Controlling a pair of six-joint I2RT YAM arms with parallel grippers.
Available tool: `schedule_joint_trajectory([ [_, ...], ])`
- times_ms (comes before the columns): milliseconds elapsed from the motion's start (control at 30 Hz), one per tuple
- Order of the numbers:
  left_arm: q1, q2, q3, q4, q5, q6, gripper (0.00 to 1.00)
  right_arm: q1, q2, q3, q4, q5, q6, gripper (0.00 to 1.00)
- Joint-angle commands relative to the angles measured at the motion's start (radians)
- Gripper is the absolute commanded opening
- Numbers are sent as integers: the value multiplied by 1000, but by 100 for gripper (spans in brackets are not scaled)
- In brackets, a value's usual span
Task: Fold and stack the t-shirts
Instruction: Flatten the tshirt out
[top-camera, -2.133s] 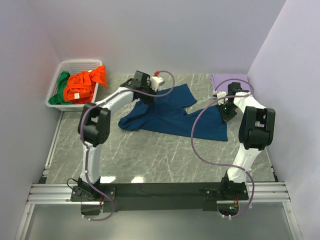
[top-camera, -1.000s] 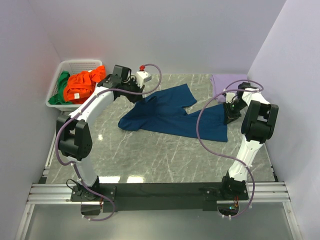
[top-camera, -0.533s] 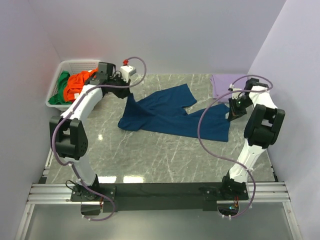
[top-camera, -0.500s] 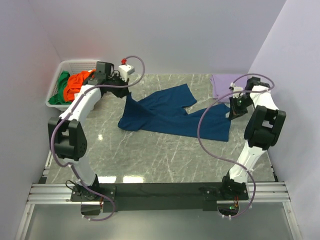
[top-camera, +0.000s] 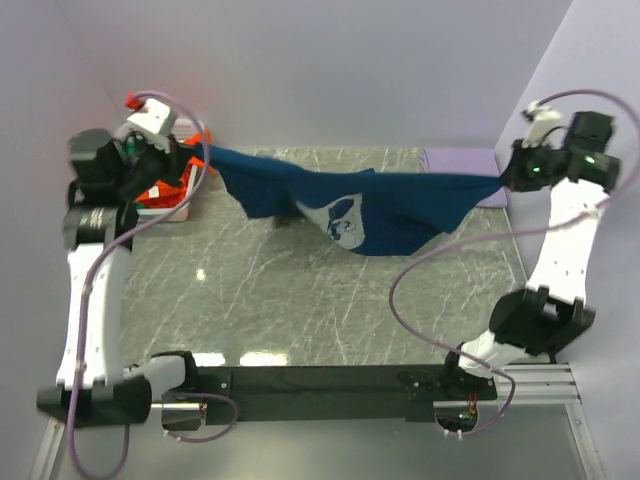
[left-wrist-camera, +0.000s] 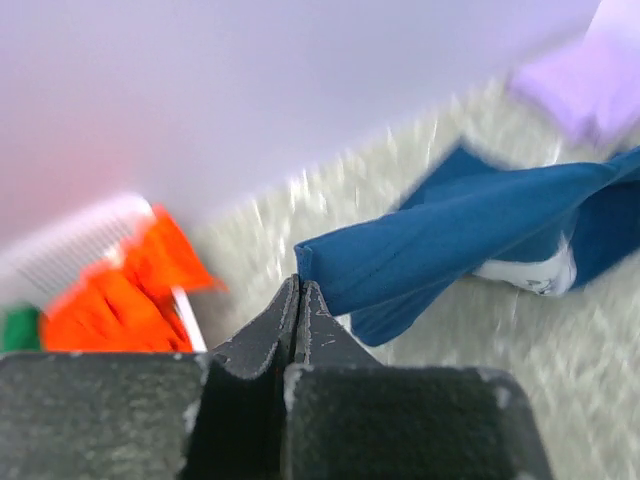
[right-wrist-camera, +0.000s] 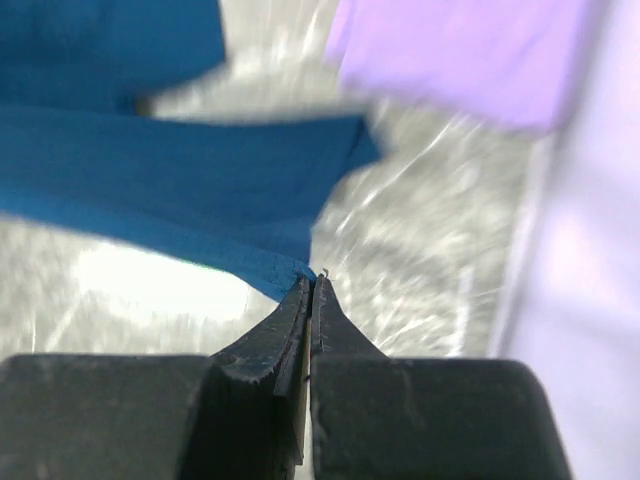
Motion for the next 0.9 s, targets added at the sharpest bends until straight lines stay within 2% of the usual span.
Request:
schedule_joint_trajectory([
  [0,16,-121,66,144,19,-99,0,-42,-177,126,79,-53,79,0],
  [167,18,-219,144,157,-7,-173,0,-43,-337,122,191,-50,143,0],
  [300,16,-271,166,206,-100,-220,0,-42,-498,30,417,4,229,0],
  [367,18,-264,172,227,-110,-220,1,-42,-518,0,488,24,258,0],
  [467,16,-200,161,227,-94,-231,1,-27,-424,38,513,6,292,0],
  [567,16,-95,146,246,-52,-234,1,61,-297,63,484,41,286,0],
  [600,15,-62,157,250,-39,-234,1,137,-266,63,473,82,262,0],
  [733,10,186,241,304,-31,-250,1,262,-94,95,489,171,240,0],
  [833,2,373,362,394,-65,-211,1,282,83,267,505,233,291,0],
  [867,1,417,437,426,-71,-204,1,282,160,376,516,252,311,0],
])
